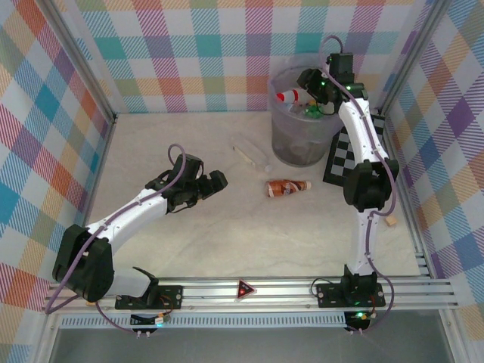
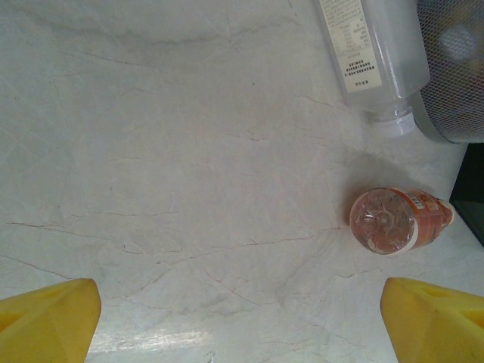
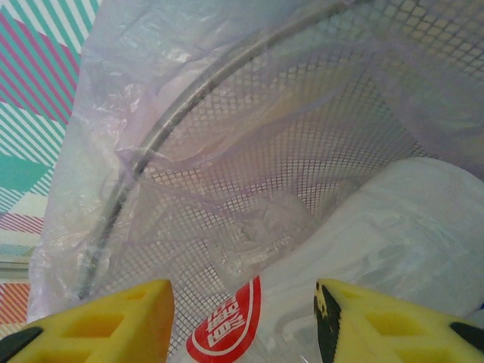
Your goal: Put the plastic bottles in the bin
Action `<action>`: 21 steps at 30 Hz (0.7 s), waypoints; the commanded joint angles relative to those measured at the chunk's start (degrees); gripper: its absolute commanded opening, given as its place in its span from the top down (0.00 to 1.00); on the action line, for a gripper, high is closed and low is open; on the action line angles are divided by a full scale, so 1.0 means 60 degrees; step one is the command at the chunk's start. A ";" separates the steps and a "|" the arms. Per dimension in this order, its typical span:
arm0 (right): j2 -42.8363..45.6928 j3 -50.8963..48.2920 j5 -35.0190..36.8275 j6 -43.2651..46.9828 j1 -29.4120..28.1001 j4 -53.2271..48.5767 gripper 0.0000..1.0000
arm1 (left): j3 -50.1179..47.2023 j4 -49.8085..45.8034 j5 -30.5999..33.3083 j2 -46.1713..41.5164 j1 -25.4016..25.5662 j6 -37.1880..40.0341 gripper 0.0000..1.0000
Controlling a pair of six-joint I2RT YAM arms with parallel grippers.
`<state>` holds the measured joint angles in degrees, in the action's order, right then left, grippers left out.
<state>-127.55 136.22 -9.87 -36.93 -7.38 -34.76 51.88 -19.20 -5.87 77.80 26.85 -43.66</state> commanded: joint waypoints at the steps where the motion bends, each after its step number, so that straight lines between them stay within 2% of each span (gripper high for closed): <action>1: 0.0103 0.1054 -0.0142 0.0336 -0.0221 -0.0660 0.46 | -0.0018 -0.0016 0.0015 -0.0061 -0.0063 0.0185 0.05; 6: 0.0215 0.2460 -0.0230 0.0530 -0.0207 -0.1318 0.41 | -0.0052 0.0133 -0.0076 -0.0012 -0.0056 0.0123 0.05; 12: 0.1215 0.2428 -0.0344 0.0840 -0.0177 -0.2214 0.33 | -0.0045 0.0089 -0.0084 0.0004 -0.0061 0.0147 0.05; 16: 0.2562 0.1172 -0.0375 0.0767 -0.0188 -0.2916 0.30 | 0.0052 0.0203 -0.0172 0.0142 -0.0066 0.0137 0.05; 21: 0.4866 -0.1978 -0.0304 0.0504 -0.0221 -0.2942 0.29 | 0.0126 0.0344 -0.0137 0.0323 -0.0055 0.0152 0.05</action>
<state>-104.22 130.08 -11.22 -33.61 -8.34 -49.84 51.88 -18.24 -6.48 79.02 26.85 -43.66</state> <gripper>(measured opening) 0.707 0.947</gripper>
